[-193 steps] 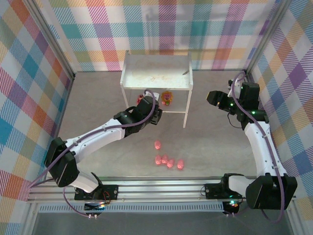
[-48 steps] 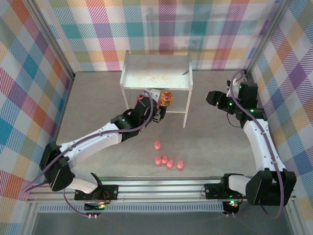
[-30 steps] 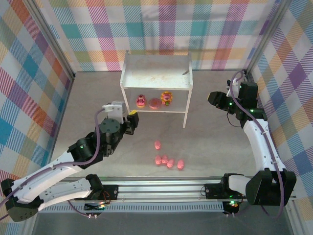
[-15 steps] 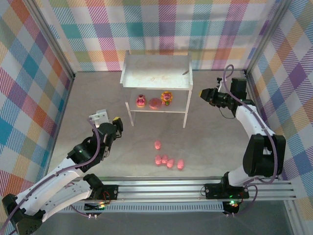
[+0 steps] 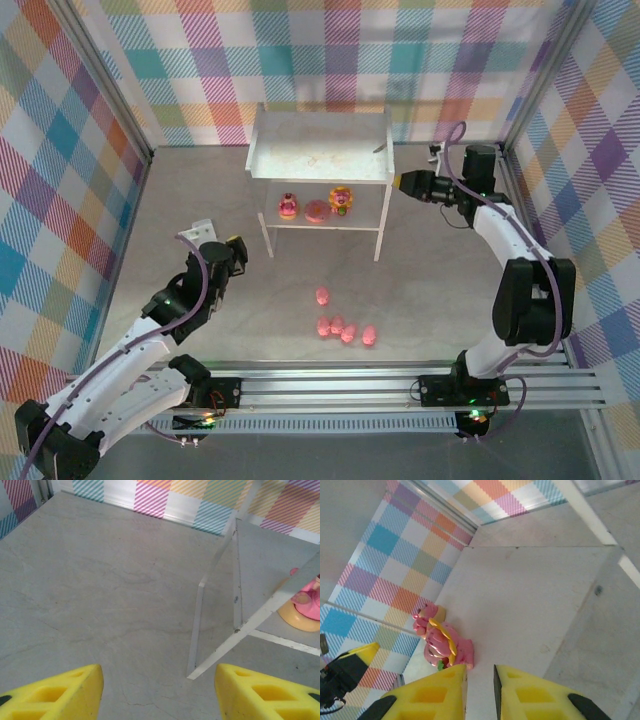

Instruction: Place and organize the plastic toys onto the shelf

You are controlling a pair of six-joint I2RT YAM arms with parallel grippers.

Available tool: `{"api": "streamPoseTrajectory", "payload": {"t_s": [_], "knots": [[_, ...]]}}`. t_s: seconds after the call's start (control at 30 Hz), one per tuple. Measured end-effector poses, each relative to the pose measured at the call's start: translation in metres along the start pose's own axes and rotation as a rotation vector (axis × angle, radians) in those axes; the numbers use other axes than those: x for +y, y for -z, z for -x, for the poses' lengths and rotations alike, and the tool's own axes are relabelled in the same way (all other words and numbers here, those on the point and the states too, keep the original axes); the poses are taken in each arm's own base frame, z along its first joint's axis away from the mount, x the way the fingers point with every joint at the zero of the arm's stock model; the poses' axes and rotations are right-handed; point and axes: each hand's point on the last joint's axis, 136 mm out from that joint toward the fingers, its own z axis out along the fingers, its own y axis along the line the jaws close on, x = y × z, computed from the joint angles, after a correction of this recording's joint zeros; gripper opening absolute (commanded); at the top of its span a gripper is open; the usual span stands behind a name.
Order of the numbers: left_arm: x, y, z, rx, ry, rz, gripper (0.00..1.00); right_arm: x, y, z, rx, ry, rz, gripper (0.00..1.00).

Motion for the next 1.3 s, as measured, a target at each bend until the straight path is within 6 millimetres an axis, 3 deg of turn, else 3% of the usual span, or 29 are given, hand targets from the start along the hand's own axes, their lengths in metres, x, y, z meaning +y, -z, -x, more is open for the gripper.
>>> {"api": "streamPoseTrajectory", "payload": {"t_s": [0.17, 0.33, 0.5, 0.83, 1.13, 1.3], "knots": [[0.008, -0.009, 0.003, 0.008, 0.035, 0.018, 0.64, -0.005, -0.018, 0.006, 0.046, 0.037, 0.053, 0.25], [0.016, -0.020, 0.003, 0.019, 0.091, 0.024, 0.65, -0.009, -0.033, -0.010, 0.108, 0.008, 0.104, 0.26], [0.021, -0.036, -0.003, 0.037, 0.145, 0.026, 0.66, 0.002, -0.047, -0.023, 0.161, 0.008, 0.167, 0.27], [0.003, -0.059, -0.009, 0.071, 0.187, -0.043, 0.66, 0.017, -0.062, -0.026, 0.212, 0.035, 0.232, 0.29], [-0.004, -0.063, -0.009, 0.073, 0.192, -0.070, 0.66, 0.011, -0.068, -0.035, 0.243, 0.006, 0.230, 0.31], [-0.006, -0.066, -0.008, 0.065, 0.195, -0.076, 0.65, 0.018, -0.074, -0.037, 0.264, 0.019, 0.246, 0.31]]}}
